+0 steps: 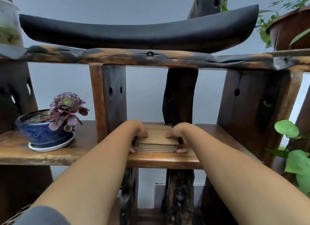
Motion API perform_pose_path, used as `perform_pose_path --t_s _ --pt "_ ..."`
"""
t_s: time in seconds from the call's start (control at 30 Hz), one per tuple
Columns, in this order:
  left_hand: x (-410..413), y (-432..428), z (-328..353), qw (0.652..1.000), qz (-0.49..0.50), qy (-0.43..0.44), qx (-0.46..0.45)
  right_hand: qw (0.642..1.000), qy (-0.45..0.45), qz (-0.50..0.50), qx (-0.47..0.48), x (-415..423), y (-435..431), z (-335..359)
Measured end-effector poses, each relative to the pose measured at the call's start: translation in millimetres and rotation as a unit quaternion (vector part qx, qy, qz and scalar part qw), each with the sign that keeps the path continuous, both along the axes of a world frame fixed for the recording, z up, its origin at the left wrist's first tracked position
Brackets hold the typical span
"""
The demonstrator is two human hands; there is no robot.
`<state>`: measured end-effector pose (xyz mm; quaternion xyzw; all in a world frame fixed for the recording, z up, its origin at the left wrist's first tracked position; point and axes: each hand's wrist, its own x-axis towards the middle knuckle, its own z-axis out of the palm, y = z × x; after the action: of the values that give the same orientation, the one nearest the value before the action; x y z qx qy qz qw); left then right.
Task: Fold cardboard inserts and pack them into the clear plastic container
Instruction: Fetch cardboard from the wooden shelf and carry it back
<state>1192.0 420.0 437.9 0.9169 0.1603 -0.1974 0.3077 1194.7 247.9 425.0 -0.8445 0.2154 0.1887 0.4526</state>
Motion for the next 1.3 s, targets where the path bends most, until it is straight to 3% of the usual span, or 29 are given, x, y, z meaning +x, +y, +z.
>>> perform_pose_path --t_s 0.23,0.57,0.7,0.8,0.97,1.2,1.3 --pt "-10 11 -9 0.995 0.033 -0.01 -0.097 0.999 -0.025 0.014 0.036 -23 0 1" --pt "-104 4 -13 0.974 -0.029 -0.213 -0.071 0.977 -0.191 0.01 0.095 -118 -6 -20" --pt "-159 -5 -40 0.963 -0.051 -0.263 -0.033 0.968 -0.252 0.013 0.011 -171 -14 -40" --pt "-198 -16 -83 0.968 -0.07 -0.24 -0.025 0.968 -0.237 0.011 -0.078 -213 -18 -82" --pt "-268 -30 -175 0.981 -0.118 -0.15 -0.022 0.979 -0.172 -0.008 -0.107 -292 -30 -175" --pt "-346 -60 -289 0.976 -0.197 -0.055 -0.069 0.99 -0.062 -0.108 -0.061 -411 -54 -278" --pt "-372 -83 -317 0.965 -0.238 -0.036 -0.101 0.981 -0.012 -0.17 -0.088 -458 -67 -304"
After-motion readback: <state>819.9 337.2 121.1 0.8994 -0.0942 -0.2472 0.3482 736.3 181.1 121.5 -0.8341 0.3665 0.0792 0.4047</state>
